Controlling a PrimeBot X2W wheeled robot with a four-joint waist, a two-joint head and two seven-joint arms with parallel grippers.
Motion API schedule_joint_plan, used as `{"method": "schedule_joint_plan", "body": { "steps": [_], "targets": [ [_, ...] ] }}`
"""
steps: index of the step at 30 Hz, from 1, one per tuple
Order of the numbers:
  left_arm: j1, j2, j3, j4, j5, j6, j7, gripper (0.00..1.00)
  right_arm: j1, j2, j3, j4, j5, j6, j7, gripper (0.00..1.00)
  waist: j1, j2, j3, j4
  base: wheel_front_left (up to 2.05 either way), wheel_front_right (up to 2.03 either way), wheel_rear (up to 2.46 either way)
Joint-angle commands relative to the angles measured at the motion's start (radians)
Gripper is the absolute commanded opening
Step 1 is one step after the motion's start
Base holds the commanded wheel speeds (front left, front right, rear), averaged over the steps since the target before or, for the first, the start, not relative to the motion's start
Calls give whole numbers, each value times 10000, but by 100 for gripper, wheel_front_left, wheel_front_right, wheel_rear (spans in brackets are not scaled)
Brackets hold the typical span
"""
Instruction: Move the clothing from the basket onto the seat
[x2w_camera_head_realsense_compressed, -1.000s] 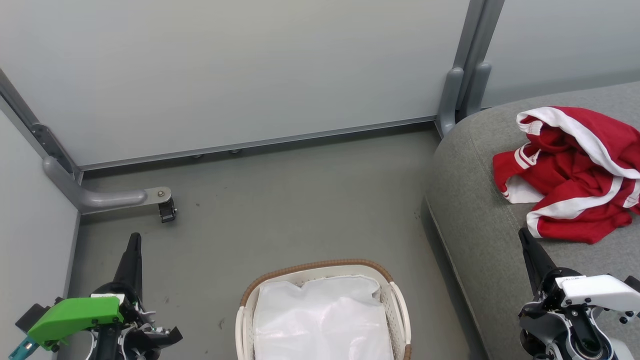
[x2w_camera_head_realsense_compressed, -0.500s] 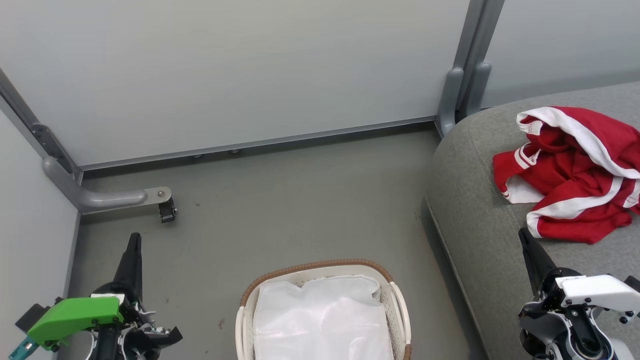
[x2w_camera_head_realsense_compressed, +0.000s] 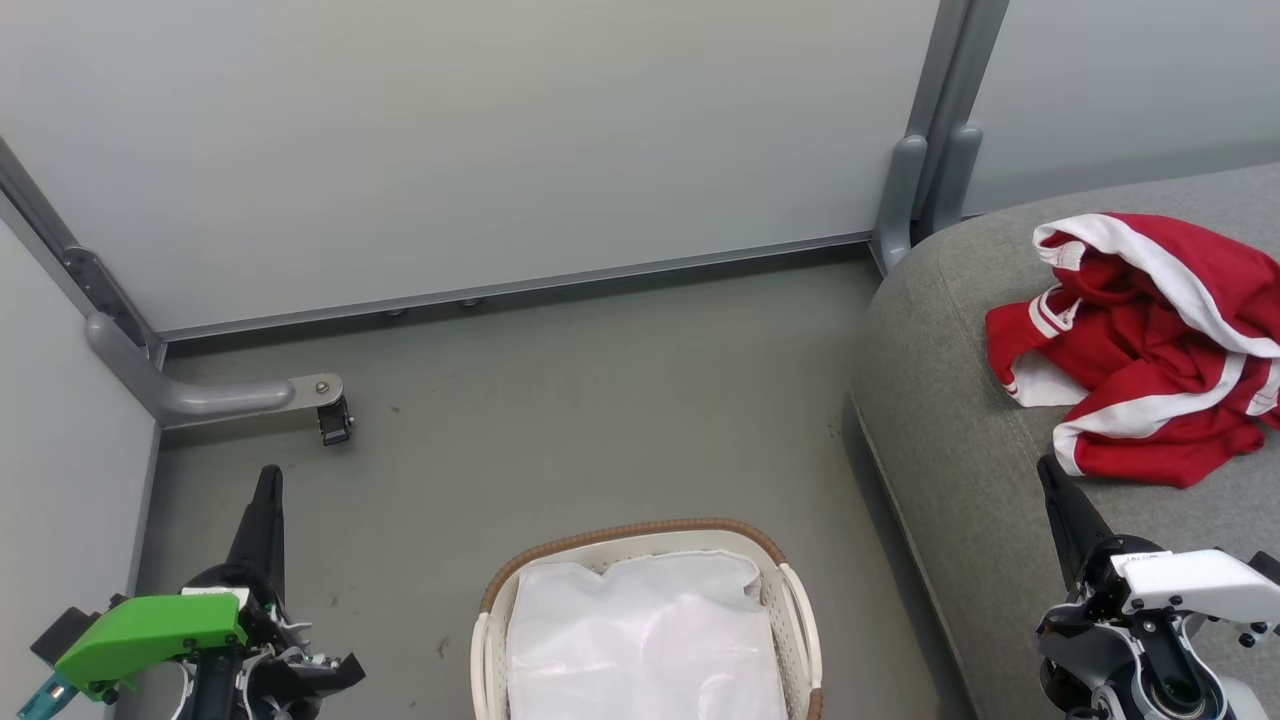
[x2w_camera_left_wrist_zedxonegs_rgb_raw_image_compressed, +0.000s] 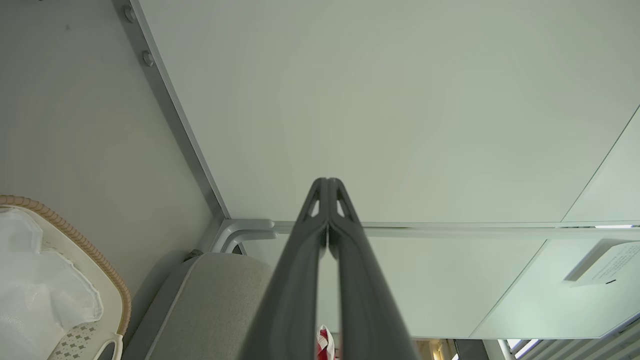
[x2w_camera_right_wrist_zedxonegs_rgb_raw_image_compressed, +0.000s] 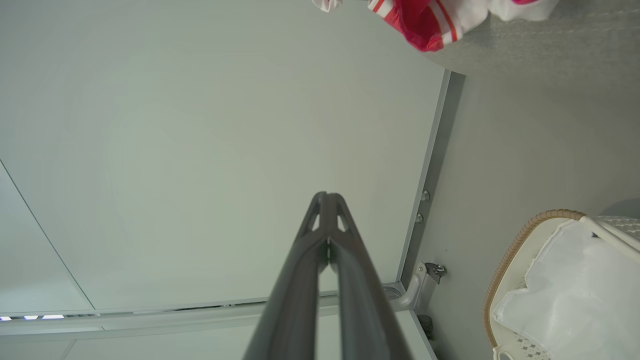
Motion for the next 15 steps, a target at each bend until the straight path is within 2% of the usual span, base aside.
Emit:
{"method": "schedule_joint_plan", "body": {
  "steps": [1, 15],
  "targets": [
    [-125, 66, 23, -19, -8, -52, 42, 0, -82, -55, -20, -37, 41, 0, 29, 0, 0, 0, 0, 0, 0, 0, 0],
    [-125, 66, 23, -19, -8, -52, 42, 0, -82, -55, -19, -37, 41, 0, 29, 0, 0, 0, 0, 0, 0, 0, 0]
  ]
}}
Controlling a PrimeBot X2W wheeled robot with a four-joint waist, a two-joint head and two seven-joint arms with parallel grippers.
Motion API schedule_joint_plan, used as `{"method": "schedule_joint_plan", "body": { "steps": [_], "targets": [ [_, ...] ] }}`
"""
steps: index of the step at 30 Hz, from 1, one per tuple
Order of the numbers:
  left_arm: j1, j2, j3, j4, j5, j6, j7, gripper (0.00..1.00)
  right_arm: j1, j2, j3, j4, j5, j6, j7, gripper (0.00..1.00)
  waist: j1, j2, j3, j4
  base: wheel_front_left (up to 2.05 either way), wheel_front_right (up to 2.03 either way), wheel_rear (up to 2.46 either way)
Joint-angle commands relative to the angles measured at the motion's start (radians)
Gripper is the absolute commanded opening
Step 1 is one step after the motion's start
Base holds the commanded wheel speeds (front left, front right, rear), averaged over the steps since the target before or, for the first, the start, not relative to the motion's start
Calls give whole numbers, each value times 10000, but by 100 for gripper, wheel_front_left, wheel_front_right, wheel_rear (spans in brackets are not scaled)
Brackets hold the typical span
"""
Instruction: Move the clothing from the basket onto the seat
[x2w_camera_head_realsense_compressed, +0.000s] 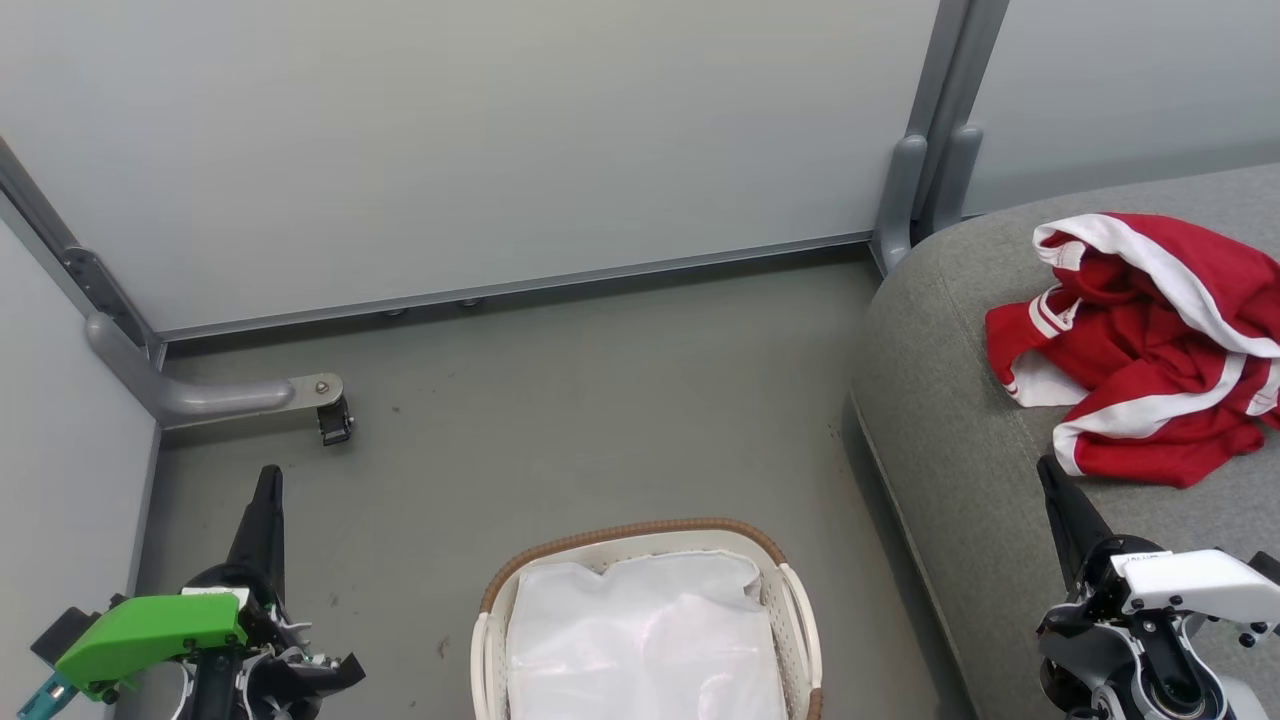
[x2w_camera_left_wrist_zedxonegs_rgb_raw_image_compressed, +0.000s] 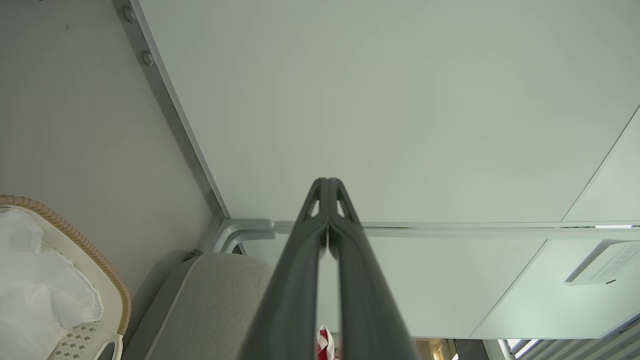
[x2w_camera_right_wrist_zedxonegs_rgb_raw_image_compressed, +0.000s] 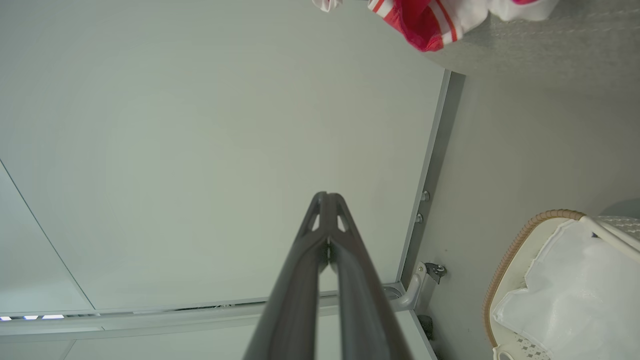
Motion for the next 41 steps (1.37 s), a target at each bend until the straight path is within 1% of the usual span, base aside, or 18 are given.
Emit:
{"method": "schedule_joint_plan", "body": {
  "steps": [1, 41],
  "targets": [
    [-125, 66, 23, -19, -8, -52, 42, 0, -82, -55, -19, -37, 41, 0, 29, 0, 0, 0, 0, 0, 0, 0, 0],
    [-125, 66, 23, -20, -8, -52, 42, 0, -82, -56, -18, -37, 42, -1, 28, 0, 0, 0, 0, 0, 0, 0, 0]
  ]
}}
